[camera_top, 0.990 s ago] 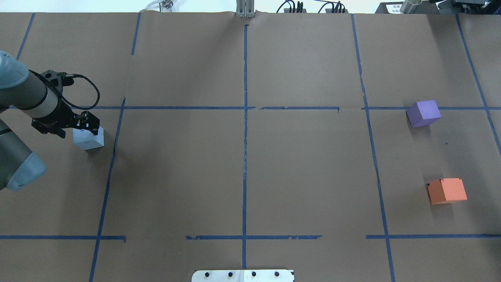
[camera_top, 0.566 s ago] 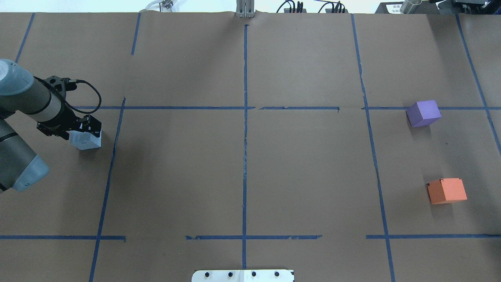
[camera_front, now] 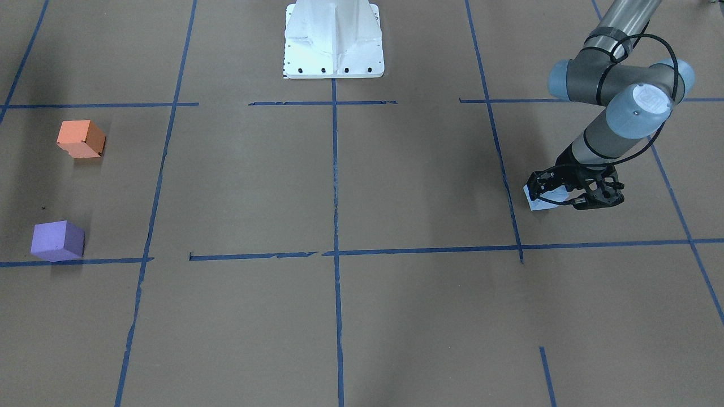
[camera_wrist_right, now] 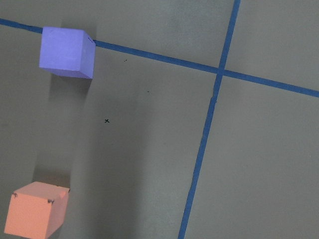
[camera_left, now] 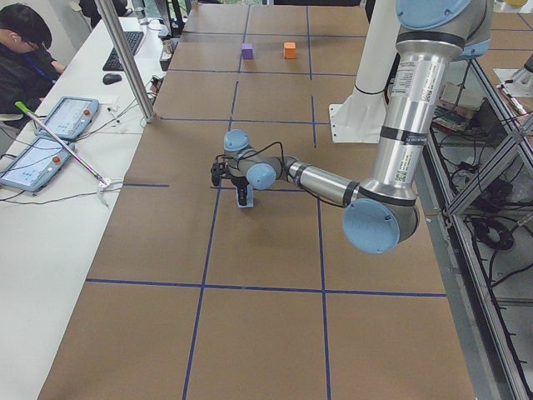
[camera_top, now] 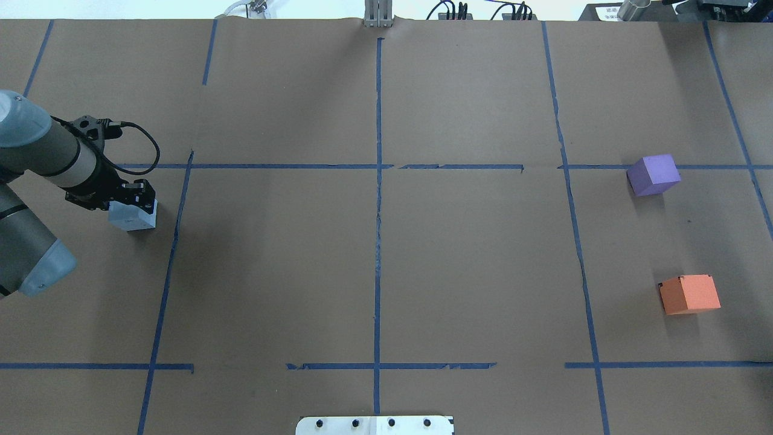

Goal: Place blue block between orange and purple blocks
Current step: 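Carry the light blue cube with the left gripper to the table center and release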

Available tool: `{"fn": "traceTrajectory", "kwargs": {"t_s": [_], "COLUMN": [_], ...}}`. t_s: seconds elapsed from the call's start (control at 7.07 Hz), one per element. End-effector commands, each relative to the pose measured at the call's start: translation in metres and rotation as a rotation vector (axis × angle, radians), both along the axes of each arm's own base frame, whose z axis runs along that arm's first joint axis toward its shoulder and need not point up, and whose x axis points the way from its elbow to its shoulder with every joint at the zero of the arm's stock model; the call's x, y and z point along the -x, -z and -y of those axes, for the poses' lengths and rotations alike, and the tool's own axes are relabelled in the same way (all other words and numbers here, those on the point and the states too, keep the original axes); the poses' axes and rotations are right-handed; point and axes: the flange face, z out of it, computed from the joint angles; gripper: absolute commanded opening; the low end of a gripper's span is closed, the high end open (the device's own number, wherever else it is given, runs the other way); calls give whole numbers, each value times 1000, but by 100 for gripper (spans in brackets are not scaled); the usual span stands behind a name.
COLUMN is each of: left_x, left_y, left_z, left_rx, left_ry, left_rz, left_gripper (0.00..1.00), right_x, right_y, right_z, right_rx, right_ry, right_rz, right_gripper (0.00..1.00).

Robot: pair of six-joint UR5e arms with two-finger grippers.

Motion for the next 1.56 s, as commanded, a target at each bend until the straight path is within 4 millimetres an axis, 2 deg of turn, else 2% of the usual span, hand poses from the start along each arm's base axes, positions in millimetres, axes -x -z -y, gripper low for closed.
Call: {"fn": "traceTrajectory", "kwargs": {"t_s": [0.0,0.14,0.28,0.42,0.57,0.71,0.85,0.99,1.13,1.27,1.41], "left_x": [-22,-60,-116,-154,-204,-266,-296,-321,-332,-334,-331], "left_y": [106,167,202,236,276,303,320,323,315,307,308], "left_z": [24,27,3,-9,-10,-34,-38,-43,-51,-55,-52], "left_rx": [-43,-113,-160,-105,-72,-84,-101,-91,-87,-89,-87], "left_ry": [5,-1,-35,-7,7,65,75,53,33,26,30], "left_rz": [-21,-18,-25,-61,-74,-41,-23,-4,11,22,28], "left_gripper": [9,10,10,10,11,14,14,20,69,99,100], "right_x": [0,0,0,0,0,0,0,0,0,0,0], "right_y": [1,1,0,1,1,1,1,1,0,1,2], "right_z": [0,0,0,0,0,0,0,0,0,0,1], "right_rx": [1,2,4,2,2,2,2,2,4,2,2], "right_ry": [-2,-3,-3,-3,-3,-3,-3,-3,-3,-3,-4], "right_rz": [3,4,4,4,4,4,4,4,4,4,5], "right_gripper": [100,100,100,100,100,100,100,100,100,100,100]}}
